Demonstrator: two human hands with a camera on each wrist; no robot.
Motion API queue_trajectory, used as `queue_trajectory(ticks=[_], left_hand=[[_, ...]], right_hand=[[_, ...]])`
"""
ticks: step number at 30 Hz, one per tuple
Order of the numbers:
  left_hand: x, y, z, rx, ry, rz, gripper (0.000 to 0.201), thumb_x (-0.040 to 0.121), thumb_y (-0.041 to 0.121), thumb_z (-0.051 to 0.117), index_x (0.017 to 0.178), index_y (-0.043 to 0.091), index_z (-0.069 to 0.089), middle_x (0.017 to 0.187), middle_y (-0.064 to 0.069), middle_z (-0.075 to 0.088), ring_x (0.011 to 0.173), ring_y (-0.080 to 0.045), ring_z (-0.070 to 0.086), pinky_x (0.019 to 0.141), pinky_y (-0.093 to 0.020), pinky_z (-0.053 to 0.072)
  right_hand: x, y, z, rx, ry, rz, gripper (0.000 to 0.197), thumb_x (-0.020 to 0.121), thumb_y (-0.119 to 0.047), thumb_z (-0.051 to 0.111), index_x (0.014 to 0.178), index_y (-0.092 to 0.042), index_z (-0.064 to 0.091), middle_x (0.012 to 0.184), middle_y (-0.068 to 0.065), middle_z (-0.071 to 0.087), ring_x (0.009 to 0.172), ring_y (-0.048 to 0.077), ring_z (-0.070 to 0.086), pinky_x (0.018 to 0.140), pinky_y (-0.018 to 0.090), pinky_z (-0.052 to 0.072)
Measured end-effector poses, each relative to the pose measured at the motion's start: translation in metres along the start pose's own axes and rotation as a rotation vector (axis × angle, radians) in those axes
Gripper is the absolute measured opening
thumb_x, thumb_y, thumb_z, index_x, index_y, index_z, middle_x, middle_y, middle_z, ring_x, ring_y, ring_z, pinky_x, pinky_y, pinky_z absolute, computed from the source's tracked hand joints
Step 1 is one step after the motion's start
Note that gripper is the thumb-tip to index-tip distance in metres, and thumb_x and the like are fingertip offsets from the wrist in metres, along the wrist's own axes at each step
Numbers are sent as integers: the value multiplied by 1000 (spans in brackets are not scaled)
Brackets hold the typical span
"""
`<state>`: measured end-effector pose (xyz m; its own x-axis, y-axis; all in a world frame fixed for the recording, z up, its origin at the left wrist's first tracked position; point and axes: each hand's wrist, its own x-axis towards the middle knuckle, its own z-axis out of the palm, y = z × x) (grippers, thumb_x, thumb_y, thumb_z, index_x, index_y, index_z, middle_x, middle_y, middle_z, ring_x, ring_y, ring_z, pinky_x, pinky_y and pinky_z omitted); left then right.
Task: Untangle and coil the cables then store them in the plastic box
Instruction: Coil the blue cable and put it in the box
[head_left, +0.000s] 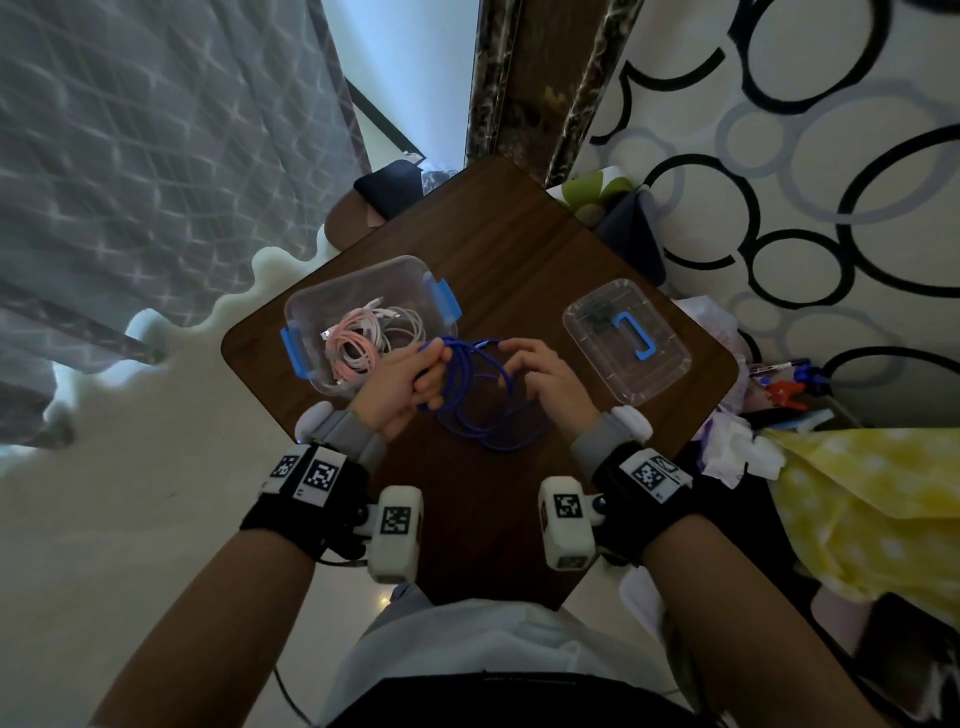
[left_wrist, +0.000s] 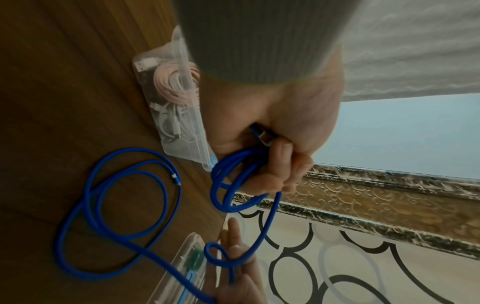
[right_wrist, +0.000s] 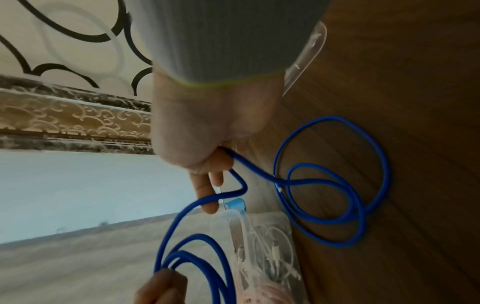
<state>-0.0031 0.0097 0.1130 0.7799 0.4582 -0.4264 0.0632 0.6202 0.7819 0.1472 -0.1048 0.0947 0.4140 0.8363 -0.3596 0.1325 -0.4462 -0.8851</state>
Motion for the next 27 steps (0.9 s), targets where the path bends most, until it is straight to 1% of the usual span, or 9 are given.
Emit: queue_trajectory(ticks=[4,8,10,12,16,19,21,24,27], left_hand=[[-3,-2,2,-17,5,-24,31,100,15,27,79,9,49,38,7,34,29,-2,28,35,-16,33],[2,-2,2,-43,70,-27,31,100,19,29,79,11,50,39,6,35,31,-3,28,37,-16,35],[4,-2,1,-14,106,-36,31,101,20,30,79,12,50,39,6,35,31,-3,28,36,-16,36],[3,-1,1,-13,75,-49,31,100,22,30,79,12,50,38,7,34,30,-3,28,36,-16,35],[-6,9,15,-78,-142,-81,35,100,26,26,77,11,48,35,8,32,27,-4,26,35,-15,34],[-8,15,28,-148,-192,-16,32,99,21,28,80,10,51,37,7,34,29,-5,29,43,-16,44],[-6,16,31,-212,-167,39,25,98,17,33,80,9,49,43,7,39,34,-4,35,56,-19,52],[-1,17,32,-257,-51,90,28,98,12,34,75,7,49,54,5,52,48,-5,52,77,-26,56],[4,18,31,-294,19,128,26,99,13,33,83,4,52,63,1,64,61,-11,65,72,-25,57]], right_hand=[[1,-1,6,-112,-28,-75,35,73,8,39,59,-15,60,89,1,62,93,16,57,92,30,39],[-10,-4,15,-50,-58,-124,26,83,-6,40,70,1,62,74,1,62,86,21,60,96,26,38],[-14,-3,16,49,-18,-116,28,94,-12,42,76,4,56,66,2,55,69,18,55,81,24,42],[-17,-3,17,15,59,-134,28,98,-18,43,78,-1,52,60,1,49,58,13,49,66,31,43],[-9,8,17,-169,88,-114,27,100,-27,37,84,-12,52,66,1,52,59,14,50,65,42,42],[-4,17,19,-446,-32,-147,21,94,-29,49,100,-10,55,93,10,59,85,25,56,78,46,45],[-7,18,25,-536,-96,-116,27,88,-18,59,113,-12,50,112,9,54,100,23,55,89,42,45],[-19,14,34,-217,-75,-49,33,92,-7,50,122,-17,42,96,12,63,71,19,64,74,38,53],[-22,14,35,-209,-4,-35,25,98,-24,44,122,-23,47,82,17,64,66,26,60,66,37,45]])
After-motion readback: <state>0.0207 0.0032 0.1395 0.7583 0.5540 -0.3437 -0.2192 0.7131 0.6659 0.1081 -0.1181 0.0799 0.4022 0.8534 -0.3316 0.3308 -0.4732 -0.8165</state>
